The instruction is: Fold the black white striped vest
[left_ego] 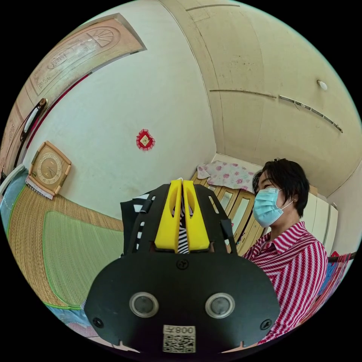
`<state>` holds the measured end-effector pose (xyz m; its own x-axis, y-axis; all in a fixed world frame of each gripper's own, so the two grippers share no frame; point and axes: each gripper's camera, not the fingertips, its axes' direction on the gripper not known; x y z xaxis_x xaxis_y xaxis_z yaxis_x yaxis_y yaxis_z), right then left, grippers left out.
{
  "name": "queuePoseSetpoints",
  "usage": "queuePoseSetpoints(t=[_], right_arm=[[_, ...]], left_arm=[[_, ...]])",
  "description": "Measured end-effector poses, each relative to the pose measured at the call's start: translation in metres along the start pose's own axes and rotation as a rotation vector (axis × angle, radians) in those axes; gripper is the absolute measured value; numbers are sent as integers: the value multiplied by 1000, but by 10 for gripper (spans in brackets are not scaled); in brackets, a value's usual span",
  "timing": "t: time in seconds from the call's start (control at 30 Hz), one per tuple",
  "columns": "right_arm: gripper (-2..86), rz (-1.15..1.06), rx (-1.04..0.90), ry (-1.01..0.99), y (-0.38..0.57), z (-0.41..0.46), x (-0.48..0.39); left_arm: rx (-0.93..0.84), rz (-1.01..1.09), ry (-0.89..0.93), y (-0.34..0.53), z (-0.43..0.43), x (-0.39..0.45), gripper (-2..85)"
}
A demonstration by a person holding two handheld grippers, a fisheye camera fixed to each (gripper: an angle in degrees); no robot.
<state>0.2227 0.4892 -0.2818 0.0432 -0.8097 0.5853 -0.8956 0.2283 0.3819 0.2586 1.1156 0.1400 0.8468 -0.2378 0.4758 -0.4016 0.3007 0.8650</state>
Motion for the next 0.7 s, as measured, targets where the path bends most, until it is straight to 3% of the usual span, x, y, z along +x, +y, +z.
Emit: queuePoseSetpoints(t=[0.43, 0.7], right_arm=[[19, 44, -60, 111, -19, 47, 78], [18, 262, -196, 296, -41, 137, 282]], left_arm=[[-107, 40, -124, -131, 133, -27, 1], [-240, -122, -305, -204, 277, -163, 2]])
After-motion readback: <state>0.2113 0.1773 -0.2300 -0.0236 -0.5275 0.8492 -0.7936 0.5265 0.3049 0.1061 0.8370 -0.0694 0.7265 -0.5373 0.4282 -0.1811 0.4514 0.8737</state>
